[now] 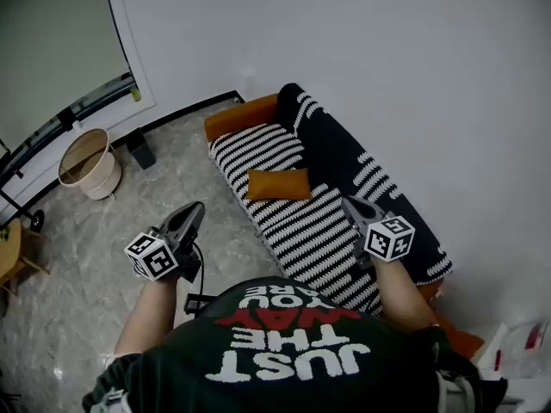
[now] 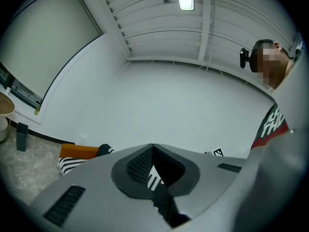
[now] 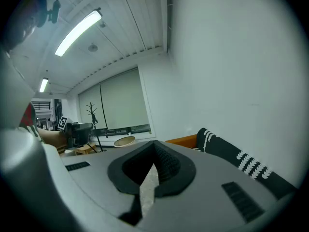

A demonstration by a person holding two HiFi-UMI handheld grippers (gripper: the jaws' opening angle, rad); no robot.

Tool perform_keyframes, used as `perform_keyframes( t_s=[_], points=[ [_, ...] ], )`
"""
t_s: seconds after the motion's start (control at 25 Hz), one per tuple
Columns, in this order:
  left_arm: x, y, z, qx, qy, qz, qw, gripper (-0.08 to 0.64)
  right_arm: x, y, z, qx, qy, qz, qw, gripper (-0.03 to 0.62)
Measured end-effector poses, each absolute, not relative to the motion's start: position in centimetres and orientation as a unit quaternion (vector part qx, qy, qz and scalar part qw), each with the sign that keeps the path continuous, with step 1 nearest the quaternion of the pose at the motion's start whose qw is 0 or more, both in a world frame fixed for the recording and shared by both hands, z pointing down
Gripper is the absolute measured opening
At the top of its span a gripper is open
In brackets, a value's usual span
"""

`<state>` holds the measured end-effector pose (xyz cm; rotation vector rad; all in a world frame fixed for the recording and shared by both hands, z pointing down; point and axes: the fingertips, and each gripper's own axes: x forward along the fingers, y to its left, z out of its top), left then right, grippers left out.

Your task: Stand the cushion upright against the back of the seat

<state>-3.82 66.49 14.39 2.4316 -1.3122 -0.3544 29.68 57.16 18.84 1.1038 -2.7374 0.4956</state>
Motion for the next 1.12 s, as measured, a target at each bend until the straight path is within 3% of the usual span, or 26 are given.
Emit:
perform_keyframes(
  t_s=[0.72,1.12],
  points=[
    [-0.6,65.2,13.9,0.858,-0.465,-0.122,0.181,0.011,33.2,55.9,19.3,0.374,-0.907,0.183,0.058,0.023],
    [-4.7,60.2,16.4,0.852,-0.463,-0.127,0.208,0.011,30.0,51.1,22.2,0.383,-0.898,0.206,0.075,0.024]
  ],
)
